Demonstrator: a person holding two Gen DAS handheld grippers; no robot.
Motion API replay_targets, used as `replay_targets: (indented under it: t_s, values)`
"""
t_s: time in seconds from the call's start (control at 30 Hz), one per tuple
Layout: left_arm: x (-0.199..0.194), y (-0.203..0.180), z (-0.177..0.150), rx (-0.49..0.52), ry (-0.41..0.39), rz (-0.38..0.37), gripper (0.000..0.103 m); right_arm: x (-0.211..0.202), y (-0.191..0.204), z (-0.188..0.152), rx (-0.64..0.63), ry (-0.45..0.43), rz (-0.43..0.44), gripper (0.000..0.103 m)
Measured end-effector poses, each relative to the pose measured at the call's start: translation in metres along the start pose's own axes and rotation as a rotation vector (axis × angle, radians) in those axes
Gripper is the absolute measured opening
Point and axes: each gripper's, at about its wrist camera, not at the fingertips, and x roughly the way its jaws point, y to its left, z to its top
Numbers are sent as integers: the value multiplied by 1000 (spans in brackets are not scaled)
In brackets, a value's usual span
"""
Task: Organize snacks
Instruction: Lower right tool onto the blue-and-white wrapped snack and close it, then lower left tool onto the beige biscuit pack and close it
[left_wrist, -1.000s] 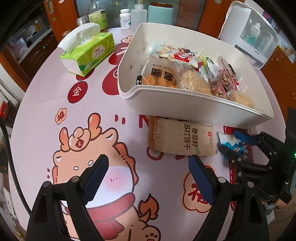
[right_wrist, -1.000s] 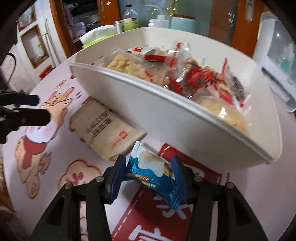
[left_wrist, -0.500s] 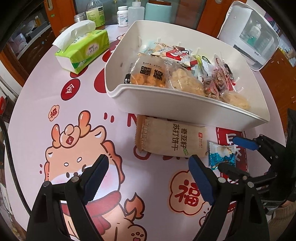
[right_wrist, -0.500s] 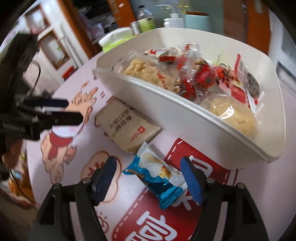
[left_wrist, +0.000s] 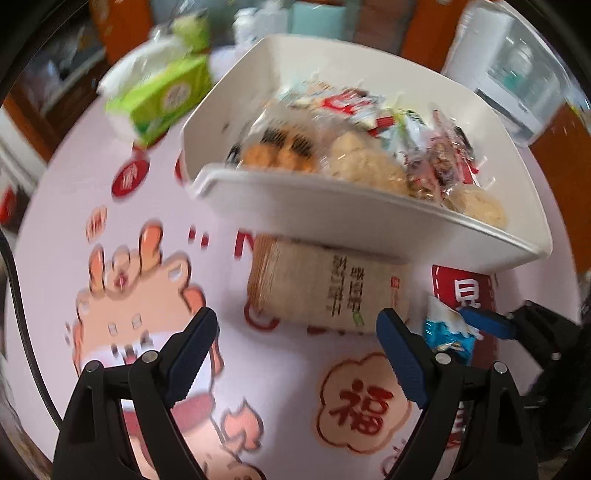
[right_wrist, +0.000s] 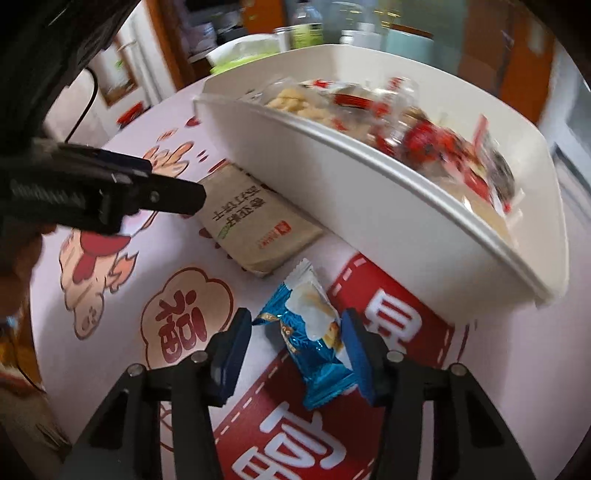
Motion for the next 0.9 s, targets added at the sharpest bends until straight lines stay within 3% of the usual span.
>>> replay_targets:
  t_s: [0.07,0.2,0.23,0.33,0.47,0.67,0.9]
  values:
    - [0,-12,0,95,-51,13,87,-5,-5,-7,53,-13,12,48]
    - [2,-32,1,349,-113,-41,87,-17,-14,-26,148,-34,40,44]
    - [2,-36,1,417,-122,-53,87,-20,-16,-30,163,-38,45,32]
    - [6,-46,1,601,-128,-74,87,-28,-19,-41,209,-46,53,32]
    - [15,-58,-2,769,-117,-108,87,-38,-21,-51,253,-75,50,32]
    - [37,-69,-16,942,-91,-96,87,-46,-16,-53,306,-115,52,32]
    - [47,-62,-2,946,6,-205,87,-50,-9,-63,364,-121,49,32]
